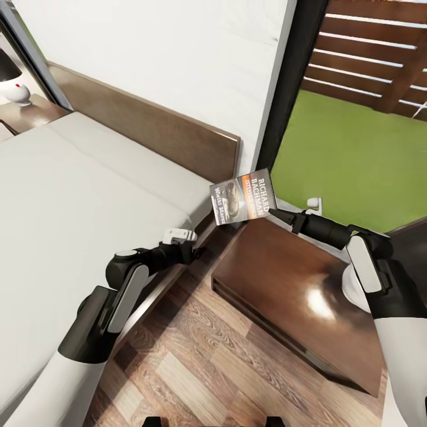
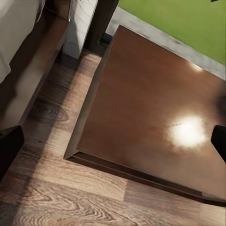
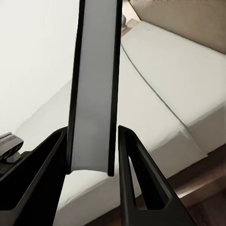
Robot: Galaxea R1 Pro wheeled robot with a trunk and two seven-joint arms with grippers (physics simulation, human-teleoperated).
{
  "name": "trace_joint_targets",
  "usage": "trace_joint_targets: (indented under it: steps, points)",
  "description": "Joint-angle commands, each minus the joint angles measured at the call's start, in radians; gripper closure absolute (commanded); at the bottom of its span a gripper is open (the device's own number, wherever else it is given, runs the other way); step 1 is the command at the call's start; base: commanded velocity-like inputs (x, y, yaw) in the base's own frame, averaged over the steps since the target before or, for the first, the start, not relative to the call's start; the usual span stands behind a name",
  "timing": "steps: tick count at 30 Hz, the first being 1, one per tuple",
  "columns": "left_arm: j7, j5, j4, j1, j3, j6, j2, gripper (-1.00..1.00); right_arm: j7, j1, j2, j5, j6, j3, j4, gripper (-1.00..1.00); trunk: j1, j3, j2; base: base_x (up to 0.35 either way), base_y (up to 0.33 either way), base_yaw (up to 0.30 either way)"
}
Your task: In the bedroom, move the book from the bed onto either nightstand, and place the two sandals side by side next to the bed.
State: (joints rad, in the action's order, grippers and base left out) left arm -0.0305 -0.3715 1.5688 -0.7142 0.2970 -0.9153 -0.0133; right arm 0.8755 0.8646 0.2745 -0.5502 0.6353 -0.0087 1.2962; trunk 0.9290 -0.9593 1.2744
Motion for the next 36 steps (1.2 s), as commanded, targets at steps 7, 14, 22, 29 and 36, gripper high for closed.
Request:
trace_joint_targets:
  steps: [7,14,22,29,36]
  points:
    - [-0.003,0.003,0.001,-0.001,0.001,-0.004,0.000,-1.00,0.000,0.001,0.000,-0.005,0.006,0.000,0.000,1.00,0.027,-0.011,0.050,0.000,0.000,0.000]
    - [-0.003,0.003,0.001,-0.001,0.001,-0.004,0.000,-1.00,0.000,0.001,0.000,-0.005,0.006,0.000,0.000,1.00,0.054,-0.022,0.099,0.000,0.000,0.000]
    - [-0.003,0.003,0.001,-0.001,0.001,-0.004,0.000,-1.00,0.000,0.001,0.000,-0.005,0.007,0.000,0.000,1.00,0.084,-0.034,0.155,0.000,0.000,0.012]
    - [-0.003,0.003,0.000,-0.001,0.001,-0.004,0.000,-1.00,0.000,0.001,0.000,-0.005,0.006,0.000,0.000,1.00,0.111,-0.045,0.204,0.000,0.000,0.107]
    - [-0.003,0.003,0.001,-0.001,0.001,-0.004,0.000,-1.00,0.000,0.001,0.000,-0.005,0.006,0.000,0.000,1.00,0.138,-0.056,0.253,0.000,0.000,0.142]
